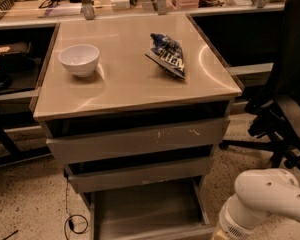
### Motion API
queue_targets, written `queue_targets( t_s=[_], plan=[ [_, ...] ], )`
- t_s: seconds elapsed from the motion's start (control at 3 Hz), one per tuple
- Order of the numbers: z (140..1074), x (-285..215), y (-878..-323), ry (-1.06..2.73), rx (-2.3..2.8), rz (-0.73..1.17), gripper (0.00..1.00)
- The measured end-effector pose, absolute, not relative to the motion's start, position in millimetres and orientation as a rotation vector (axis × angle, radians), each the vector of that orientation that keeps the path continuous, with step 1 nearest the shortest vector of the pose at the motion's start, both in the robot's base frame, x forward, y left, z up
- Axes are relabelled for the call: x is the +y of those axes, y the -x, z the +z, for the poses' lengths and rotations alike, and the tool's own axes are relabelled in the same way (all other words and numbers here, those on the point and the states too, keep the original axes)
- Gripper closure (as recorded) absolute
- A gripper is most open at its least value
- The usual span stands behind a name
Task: Close bottom drawer
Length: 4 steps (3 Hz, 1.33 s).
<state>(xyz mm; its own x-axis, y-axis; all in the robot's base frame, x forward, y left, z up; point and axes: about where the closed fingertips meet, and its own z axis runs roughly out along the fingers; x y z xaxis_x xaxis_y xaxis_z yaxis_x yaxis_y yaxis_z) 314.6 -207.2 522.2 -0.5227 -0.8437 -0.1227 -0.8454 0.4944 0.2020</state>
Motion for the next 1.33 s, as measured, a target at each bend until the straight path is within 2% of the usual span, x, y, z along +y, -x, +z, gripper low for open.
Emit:
queue_targets(
  t_s=[1.0,1.33],
  plan=[
    [329,-215,-314,1.263,2.891,0.529,1.0],
    [318,-211,-307,1.261,2.904,0.562,1.0]
  ],
)
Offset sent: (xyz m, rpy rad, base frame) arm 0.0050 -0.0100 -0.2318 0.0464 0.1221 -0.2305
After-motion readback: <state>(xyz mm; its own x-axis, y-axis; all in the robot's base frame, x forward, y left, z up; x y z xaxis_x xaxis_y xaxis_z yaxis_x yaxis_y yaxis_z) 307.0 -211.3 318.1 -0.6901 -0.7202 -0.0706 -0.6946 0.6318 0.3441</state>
